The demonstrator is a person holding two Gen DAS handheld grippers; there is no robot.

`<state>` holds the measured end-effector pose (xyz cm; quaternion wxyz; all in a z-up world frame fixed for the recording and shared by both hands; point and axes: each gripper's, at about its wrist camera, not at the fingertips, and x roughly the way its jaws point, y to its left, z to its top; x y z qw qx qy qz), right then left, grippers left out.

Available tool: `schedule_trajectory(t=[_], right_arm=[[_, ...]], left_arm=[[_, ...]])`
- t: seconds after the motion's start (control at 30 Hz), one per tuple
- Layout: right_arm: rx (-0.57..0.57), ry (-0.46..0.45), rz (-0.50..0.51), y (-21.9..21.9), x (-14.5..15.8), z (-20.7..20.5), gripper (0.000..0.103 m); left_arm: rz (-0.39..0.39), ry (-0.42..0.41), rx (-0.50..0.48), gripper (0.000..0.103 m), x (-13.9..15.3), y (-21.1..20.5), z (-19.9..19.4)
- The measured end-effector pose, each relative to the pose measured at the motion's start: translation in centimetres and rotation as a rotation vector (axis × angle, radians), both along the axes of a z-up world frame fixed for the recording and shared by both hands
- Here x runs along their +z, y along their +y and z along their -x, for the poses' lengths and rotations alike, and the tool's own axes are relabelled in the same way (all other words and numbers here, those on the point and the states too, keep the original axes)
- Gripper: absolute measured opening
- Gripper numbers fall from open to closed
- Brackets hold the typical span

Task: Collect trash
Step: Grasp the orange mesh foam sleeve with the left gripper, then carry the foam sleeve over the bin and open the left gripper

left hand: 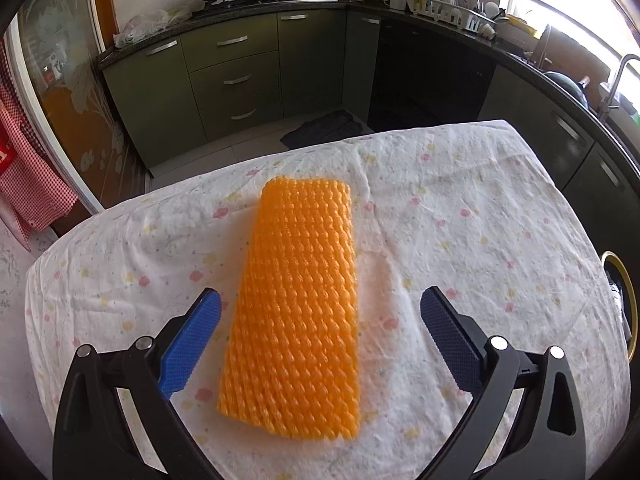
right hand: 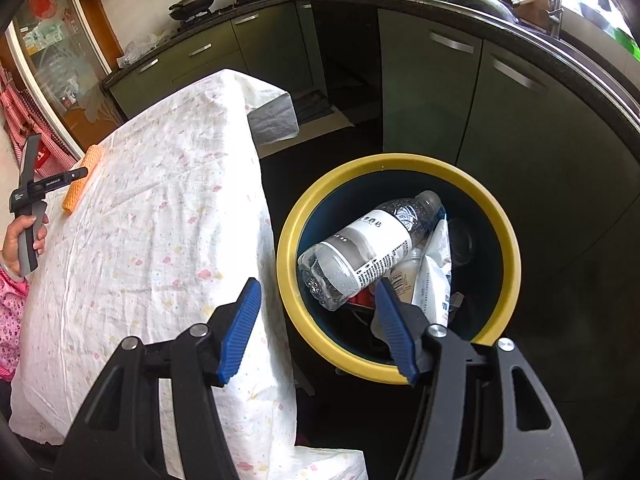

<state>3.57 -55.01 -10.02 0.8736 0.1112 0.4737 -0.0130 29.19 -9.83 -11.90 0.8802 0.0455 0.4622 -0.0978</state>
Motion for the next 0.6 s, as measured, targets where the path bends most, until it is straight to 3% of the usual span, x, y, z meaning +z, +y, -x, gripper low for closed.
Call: schedule_trajectory(t=[0.13, 0.17, 0.2, 0.33, 0.5, 0.6], right_arm=[[0.006, 0.001, 0.002, 0.1, 0.0, -0.1, 0.057], [0.008, 0.002, 0.002, 0.2, 0.0, -0.1, 0.057], [0.011, 0.003, 0.003, 0.3, -0.1, -0.2, 0.057], [0.019, 0.001, 0.002, 0.6, 0.0, -0.2, 0.057], [0.024, -0.009, 0.004, 0.8, 0.3, 0.1, 0.057], [0.02, -0.019, 0.004, 0.7, 0.6, 0.5, 0.057]], left_arm=[[0.003, 0.018, 0.012, 0.098, -0.9, 0.1, -0.9], [0.007, 0.019, 0.012, 0.094, -1.0, 0.1, -1.0], [0.01, 0.022, 0.014, 0.083, -1.0, 0.2, -1.1], [0.021, 0.052, 0.033, 0.064, -1.6, 0.6, -1.3], [0.013, 0.021, 0.022, 0.029, -1.0, 0.7, 0.1], [0.007, -0.01, -0.019, 0.017, 0.2, -0.5, 1.5]])
